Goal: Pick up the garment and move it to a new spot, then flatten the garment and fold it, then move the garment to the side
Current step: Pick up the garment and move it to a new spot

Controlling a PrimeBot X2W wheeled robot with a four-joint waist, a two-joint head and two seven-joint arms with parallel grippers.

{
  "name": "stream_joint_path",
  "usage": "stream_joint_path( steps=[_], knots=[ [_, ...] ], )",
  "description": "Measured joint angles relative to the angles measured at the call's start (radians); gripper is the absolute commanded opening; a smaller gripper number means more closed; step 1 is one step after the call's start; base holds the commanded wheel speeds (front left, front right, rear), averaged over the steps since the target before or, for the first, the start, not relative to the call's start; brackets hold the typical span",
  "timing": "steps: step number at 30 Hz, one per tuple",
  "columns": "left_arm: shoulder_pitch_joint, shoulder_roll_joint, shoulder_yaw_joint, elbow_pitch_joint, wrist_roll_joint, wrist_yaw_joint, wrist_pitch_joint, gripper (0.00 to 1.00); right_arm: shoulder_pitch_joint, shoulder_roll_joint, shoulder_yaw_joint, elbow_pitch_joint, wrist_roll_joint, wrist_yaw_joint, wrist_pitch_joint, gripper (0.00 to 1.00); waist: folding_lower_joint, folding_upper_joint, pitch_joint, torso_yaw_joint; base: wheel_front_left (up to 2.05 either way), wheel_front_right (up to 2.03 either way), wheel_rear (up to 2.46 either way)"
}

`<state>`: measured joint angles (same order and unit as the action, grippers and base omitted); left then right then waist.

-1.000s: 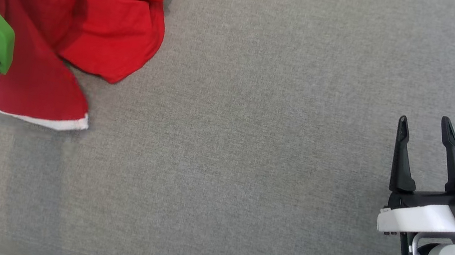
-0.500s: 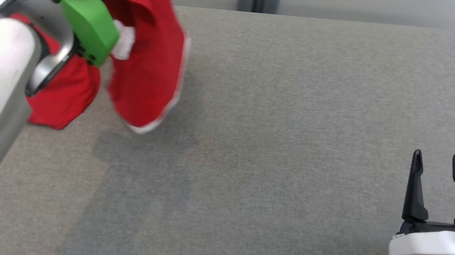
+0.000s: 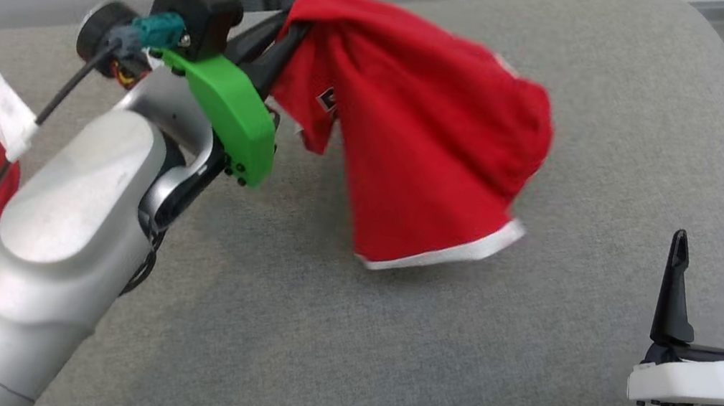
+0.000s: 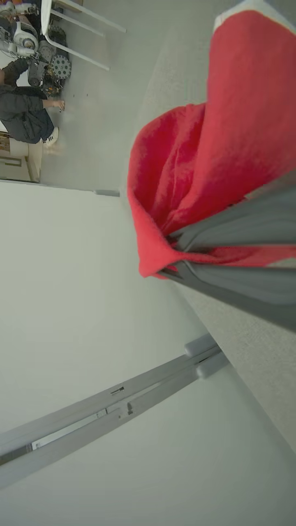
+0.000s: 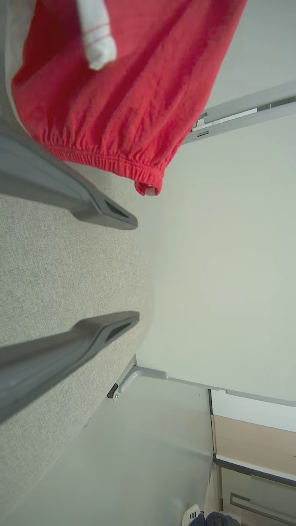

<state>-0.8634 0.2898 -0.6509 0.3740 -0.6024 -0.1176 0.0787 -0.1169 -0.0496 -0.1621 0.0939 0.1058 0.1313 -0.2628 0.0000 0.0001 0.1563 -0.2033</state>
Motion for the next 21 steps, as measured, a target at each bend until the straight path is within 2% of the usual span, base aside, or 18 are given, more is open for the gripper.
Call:
stream_joint_path(
  steps=[6, 10, 11, 14, 21],
  knots=[
    [0.069, -0.007, -0.011, 0.255, 0.038, 0.043, -0.121, 0.0, -0.037, 0.0, 0.021, -0.005, 0.018, 0.0, 0.0, 1.0, 0.0, 0.0, 0.068, -0.036, 0.0, 0.0, 0.0],
    [0.074, -0.033, -0.011, 0.391, 0.054, 0.078, -0.203, 0.0, -0.047, 0.0, 0.021, -0.006, 0.021, 0.0, 0.0, 1.0, 0.0, 0.0, 0.114, -0.05, 0.0, 0.0, 0.0],
    [0.074, -0.042, -0.009, 0.421, 0.058, 0.091, -0.226, 0.05, -0.05, 0.0, 0.022, -0.005, 0.021, 0.0, 0.0, 1.0, 0.0, 0.0, 0.124, -0.053, 0.0, 0.0, 0.0],
    [0.069, -0.056, -0.01, 0.487, 0.065, 0.103, -0.267, 1.0, -0.053, 0.0, 0.024, -0.005, 0.021, 0.0, 0.0, 1.0, 0.0, 0.0, 0.146, -0.054, 0.0, 0.0, 0.0],
    [0.027, -0.09, -0.03, 0.561, 0.087, 0.08, -0.317, 1.0, -0.054, 0.0, 0.029, -0.003, 0.01, 0.0, 0.0, 1.0, 0.0, 0.0, 0.142, -0.022, 0.0, 0.0, 0.0]
  ],
)
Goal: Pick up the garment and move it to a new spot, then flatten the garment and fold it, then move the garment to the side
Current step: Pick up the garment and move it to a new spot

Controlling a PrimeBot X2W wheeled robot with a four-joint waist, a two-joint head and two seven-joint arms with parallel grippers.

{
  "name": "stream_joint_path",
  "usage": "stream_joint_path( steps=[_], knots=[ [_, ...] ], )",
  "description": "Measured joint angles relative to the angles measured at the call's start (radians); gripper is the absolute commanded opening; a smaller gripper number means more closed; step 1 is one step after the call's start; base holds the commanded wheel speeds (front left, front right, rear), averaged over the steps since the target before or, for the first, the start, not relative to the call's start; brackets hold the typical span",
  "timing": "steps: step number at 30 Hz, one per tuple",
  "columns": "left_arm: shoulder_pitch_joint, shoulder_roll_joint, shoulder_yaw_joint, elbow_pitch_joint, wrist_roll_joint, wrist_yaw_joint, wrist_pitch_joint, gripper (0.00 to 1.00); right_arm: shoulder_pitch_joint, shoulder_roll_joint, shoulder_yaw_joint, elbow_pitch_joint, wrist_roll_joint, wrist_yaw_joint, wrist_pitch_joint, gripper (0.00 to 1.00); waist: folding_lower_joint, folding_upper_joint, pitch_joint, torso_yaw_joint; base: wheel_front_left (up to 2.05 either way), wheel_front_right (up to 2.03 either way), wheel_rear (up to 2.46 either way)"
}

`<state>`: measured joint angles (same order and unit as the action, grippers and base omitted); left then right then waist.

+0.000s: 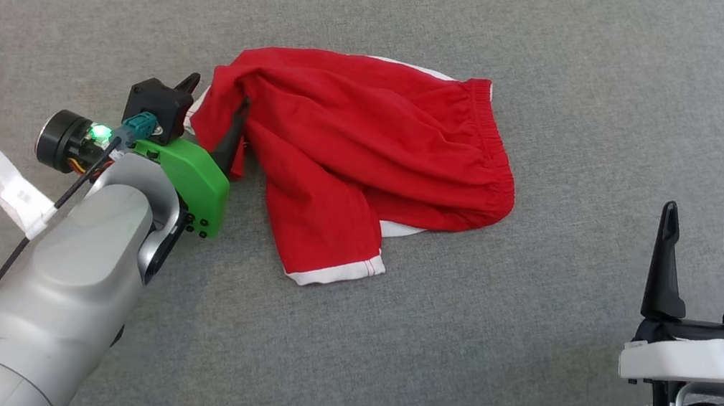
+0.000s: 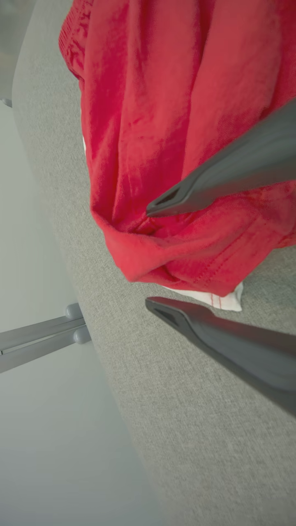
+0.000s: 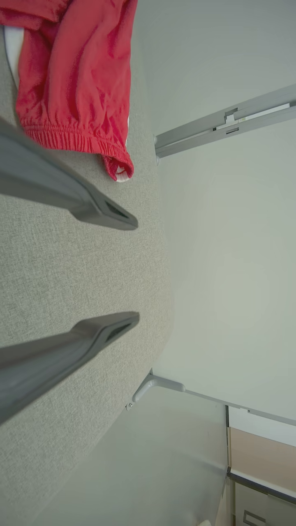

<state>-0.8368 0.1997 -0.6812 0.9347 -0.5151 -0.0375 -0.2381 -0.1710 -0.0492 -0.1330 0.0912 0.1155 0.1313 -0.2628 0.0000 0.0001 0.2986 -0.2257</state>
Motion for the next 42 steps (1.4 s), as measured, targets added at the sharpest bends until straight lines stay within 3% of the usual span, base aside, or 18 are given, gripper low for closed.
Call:
stream_joint_path(
  steps=[11, 16, 21, 27, 36, 42],
  knots=[
    [0.047, -0.015, -0.007, -0.052, 0.019, -0.037, -0.023, 1.0, 0.034, 0.0, -0.001, 0.01, -0.032, 0.0, 0.0, 1.0, 0.0, 0.0, -0.097, 0.059, 0.0, 0.0, 0.0],
    [0.157, 0.007, 0.07, -0.222, 0.028, 0.012, -0.026, 1.0, 0.061, 0.0, -0.005, 0.013, -0.049, 0.0, 0.0, 1.0, 0.0, 0.0, -0.153, 0.085, 0.0, 0.0, 0.0],
    [0.403, 0.012, 0.184, -0.45, 0.072, 0.091, -0.026, 1.0, 0.096, 0.0, 0.024, 0.019, -0.052, 0.0, 0.0, 1.0, 0.0, 0.0, -0.222, 0.121, 0.0, 0.0, 0.0],
    [0.618, 0.005, 0.316, -0.613, 0.113, 0.143, -0.026, 1.0, 0.109, 0.0, 0.046, 0.027, -0.055, 0.0, 0.0, 1.0, 0.0, 0.0, -0.266, 0.155, 0.0, 0.0, 0.0],
    [0.812, -0.049, 0.455, -0.728, 0.165, 0.153, -0.026, 1.0, 0.126, 0.0, 0.094, 0.041, -0.034, 0.0, 0.0, 1.0, 0.0, 0.0, -0.277, 0.165, 0.0, 0.0, 0.0],
    [0.855, -0.086, 0.498, -0.739, 0.202, 0.126, -0.026, 1.0, 0.128, 0.001, 0.137, 0.063, -0.011, 0.0, 0.0, 1.0, 0.0, 0.0, -0.27, 0.161, 0.0, 0.0, 0.0]
  ],
)
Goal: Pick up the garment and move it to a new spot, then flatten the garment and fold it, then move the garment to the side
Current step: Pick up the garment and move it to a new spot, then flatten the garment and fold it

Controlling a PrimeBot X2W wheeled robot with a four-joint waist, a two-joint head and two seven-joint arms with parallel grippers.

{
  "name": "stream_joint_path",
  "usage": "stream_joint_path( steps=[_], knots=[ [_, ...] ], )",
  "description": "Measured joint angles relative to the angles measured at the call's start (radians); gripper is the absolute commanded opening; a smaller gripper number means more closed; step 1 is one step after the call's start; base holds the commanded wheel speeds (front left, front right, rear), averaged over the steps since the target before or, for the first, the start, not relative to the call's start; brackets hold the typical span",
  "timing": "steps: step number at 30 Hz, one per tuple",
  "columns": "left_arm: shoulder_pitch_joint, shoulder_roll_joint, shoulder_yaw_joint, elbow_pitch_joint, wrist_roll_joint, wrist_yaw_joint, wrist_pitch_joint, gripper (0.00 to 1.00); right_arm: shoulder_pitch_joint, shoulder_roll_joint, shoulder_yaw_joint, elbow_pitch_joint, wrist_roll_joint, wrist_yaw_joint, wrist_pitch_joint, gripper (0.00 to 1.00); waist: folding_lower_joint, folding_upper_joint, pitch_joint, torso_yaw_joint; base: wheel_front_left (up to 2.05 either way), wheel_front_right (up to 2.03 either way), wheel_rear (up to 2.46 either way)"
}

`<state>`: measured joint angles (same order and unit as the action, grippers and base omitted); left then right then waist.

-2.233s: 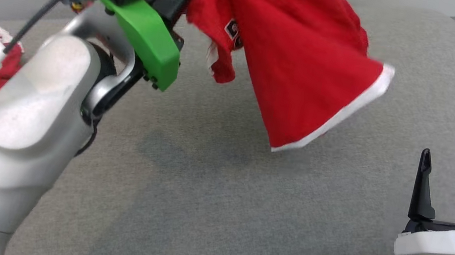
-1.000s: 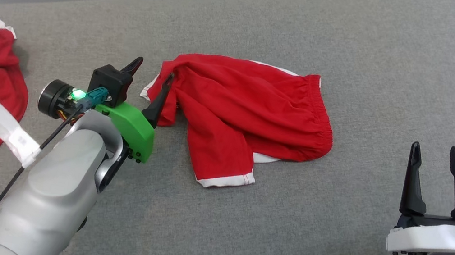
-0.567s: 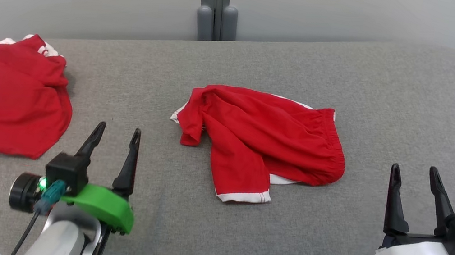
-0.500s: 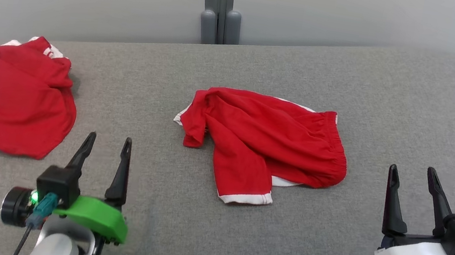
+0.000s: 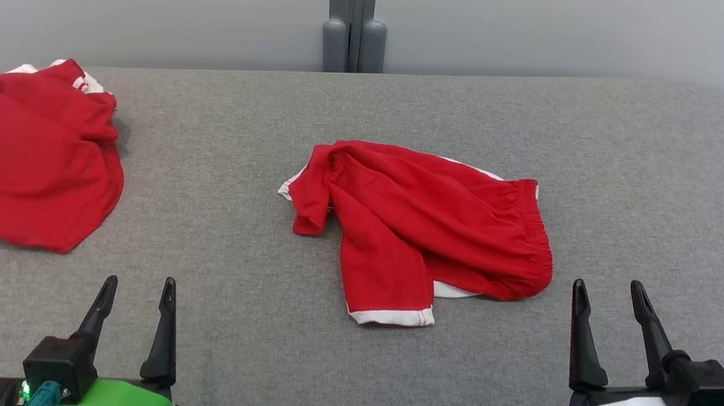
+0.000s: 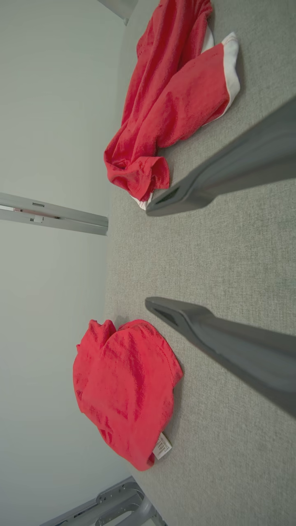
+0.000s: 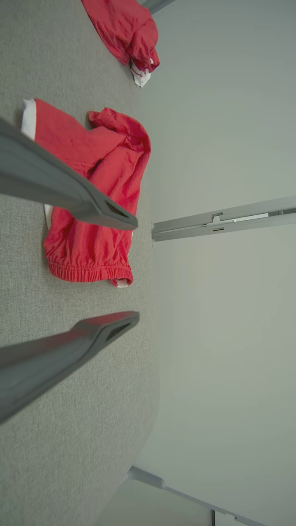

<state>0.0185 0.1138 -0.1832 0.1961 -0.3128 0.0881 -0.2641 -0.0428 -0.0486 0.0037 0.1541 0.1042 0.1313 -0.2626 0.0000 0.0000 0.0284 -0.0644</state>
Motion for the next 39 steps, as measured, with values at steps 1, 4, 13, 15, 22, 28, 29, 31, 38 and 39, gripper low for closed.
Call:
stream_joint_path(
  steps=[1, 4, 13, 15, 22, 28, 29, 31, 38, 39],
  knots=[
    [0.002, -0.005, 0.006, 0.0, 0.006, -0.004, 0.0, 1.0, 0.0, 0.0, 0.003, 0.002, 0.0, 0.0, 0.0, 1.0, 0.0, 0.0, 0.001, -0.001, 0.0, 0.0, 0.0],
    [0.008, -0.013, 0.022, 0.002, 0.017, -0.016, 0.0, 1.0, 0.0, 0.0, 0.008, 0.007, 0.0, 0.0, 0.0, 1.0, 0.0, 0.0, 0.002, -0.003, 0.0, 0.0, 0.0],
    [0.01, -0.038, 0.051, 0.02, 0.05, -0.049, 0.0, 1.0, -0.002, 0.0, 0.009, 0.017, 0.002, 0.0, 0.0, 1.0, 0.0, 0.0, -0.001, -0.006, 0.0, 0.0, 0.0],
    [0.01, -0.04, 0.051, 0.025, 0.061, -0.053, 0.0, 1.0, -0.002, 0.0, 0.009, 0.017, 0.002, 0.0, 0.0, 1.0, 0.0, 0.0, -0.001, -0.005, 0.0, 0.0, 0.0],
    [0.011, -0.048, 0.055, 0.029, 0.077, -0.063, 0.0, 1.0, -0.002, 0.0, 0.008, 0.017, 0.002, 0.0, 0.0, 1.0, 0.0, 0.0, 0.002, -0.005, 0.0, 0.0, 0.0],
    [0.008, -0.053, 0.051, 0.025, 0.1, -0.072, 0.0, 1.0, -0.004, 0.0, 0.003, 0.015, 0.001, 0.0, 0.0, 1.0, 0.0, 0.0, 0.015, -0.01, 0.0, 0.0, 0.0],
    [0.004, -0.053, 0.045, 0.025, 0.109, -0.077, 0.0, 1.0, -0.005, 0.0, 0.001, 0.013, 0.001, 0.0, 0.0, 1.0, 0.0, 0.0, 0.019, -0.012, 0.0, 0.0, 0.0],
    [-0.013, -0.054, 0.025, 0.03, 0.128, -0.085, 0.0, 1.0, -0.009, 0.0, -0.002, 0.012, 0.001, 0.0, 0.0, 1.0, 0.0, 0.0, 0.027, -0.017, 0.0, 0.0, 0.0],
    [-0.135, -0.06, -0.171, 0.126, 0.212, -0.158, 0.007, 1.0, -0.034, 0.0, 0.003, 0.009, 0.009, 0.0, 0.0, 1.0, 0.0, 0.0, 0.065, -0.052, 0.0, 0.0, 0.0],
    [-0.156, -0.061, -0.207, 0.149, 0.226, -0.168, 0.008, 1.0, -0.04, 0.0, 0.004, 0.008, 0.01, 0.0, 0.0, 1.0, 0.0, 0.0, 0.071, -0.06, 0.0, 0.0, 0.0]
  ],
)
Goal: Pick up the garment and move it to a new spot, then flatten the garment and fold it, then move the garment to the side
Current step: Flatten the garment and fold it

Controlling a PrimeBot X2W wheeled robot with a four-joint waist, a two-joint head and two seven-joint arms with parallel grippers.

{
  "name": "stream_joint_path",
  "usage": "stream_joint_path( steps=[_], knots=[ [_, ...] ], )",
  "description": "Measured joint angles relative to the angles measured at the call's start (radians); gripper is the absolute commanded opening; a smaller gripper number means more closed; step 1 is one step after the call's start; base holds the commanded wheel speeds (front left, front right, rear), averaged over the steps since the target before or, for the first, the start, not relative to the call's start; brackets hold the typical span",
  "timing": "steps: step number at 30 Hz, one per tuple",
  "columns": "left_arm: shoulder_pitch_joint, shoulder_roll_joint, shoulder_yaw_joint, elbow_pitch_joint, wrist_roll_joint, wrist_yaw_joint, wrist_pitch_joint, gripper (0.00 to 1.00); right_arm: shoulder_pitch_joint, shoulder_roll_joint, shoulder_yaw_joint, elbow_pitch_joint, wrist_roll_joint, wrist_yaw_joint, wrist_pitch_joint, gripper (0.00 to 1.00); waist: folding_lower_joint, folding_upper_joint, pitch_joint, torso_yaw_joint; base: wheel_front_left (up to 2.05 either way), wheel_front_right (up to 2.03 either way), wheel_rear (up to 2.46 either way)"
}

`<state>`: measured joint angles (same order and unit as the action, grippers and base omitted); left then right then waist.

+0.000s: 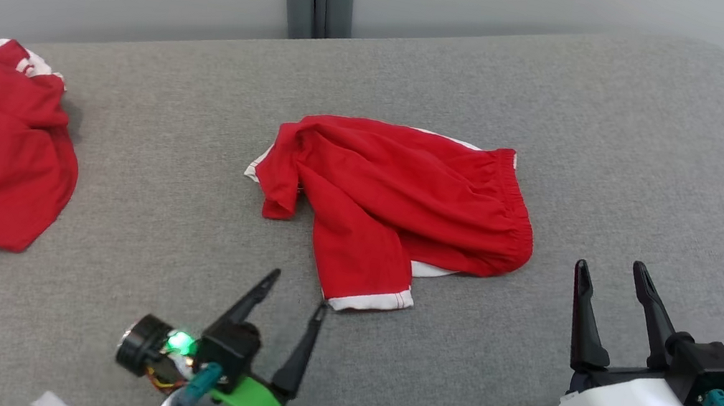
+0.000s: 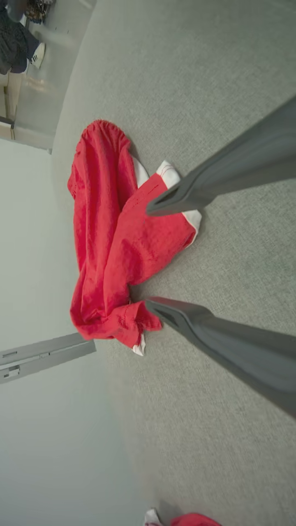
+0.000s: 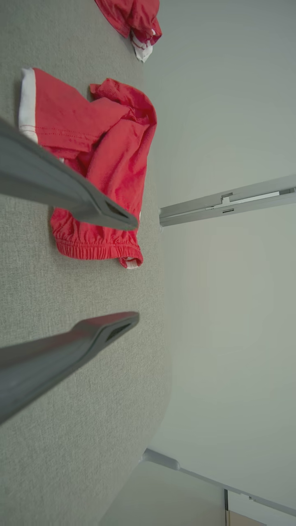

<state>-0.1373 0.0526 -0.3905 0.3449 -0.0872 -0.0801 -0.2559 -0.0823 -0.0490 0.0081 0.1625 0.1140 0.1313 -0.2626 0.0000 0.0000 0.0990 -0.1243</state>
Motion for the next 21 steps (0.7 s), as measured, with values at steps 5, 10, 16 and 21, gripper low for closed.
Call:
stream_joint_path(
  steps=[5, 10, 16, 21],
  knots=[
    [-0.099, -0.003, -0.151, 0.1, 0.037, -0.028, 0.022, 1.0, -0.023, 0.0, 0.003, -0.003, 0.013, 0.0, 0.0, 1.0, 0.0, 0.0, 0.031, -0.048, 0.0, 0.0, 0.0],
    [-0.179, -0.004, -0.222, 0.192, 0.029, -0.036, 0.042, 1.0, -0.032, 0.0, 0.001, -0.003, 0.026, 0.0, 0.0, 1.0, 0.0, 0.0, 0.064, -0.099, 0.0, 0.0, 0.0],
    [-0.257, -0.005, -0.227, 0.31, 0.007, 0.002, 0.083, 1.0, -0.045, 0.0, -0.001, -0.003, 0.045, 0.0, 0.0, 1.0, 0.0, 0.0, 0.102, -0.16, 0.0, 0.0, 0.0],
    [-0.298, -0.005, -0.253, 0.371, -0.02, 0.019, 0.119, 0.58, -0.046, -0.001, -0.002, -0.003, 0.051, 0.0, 0.0, 1.0, 0.0, 0.0, 0.124, -0.192, 0.0, 0.0, 0.0]
  ],
)
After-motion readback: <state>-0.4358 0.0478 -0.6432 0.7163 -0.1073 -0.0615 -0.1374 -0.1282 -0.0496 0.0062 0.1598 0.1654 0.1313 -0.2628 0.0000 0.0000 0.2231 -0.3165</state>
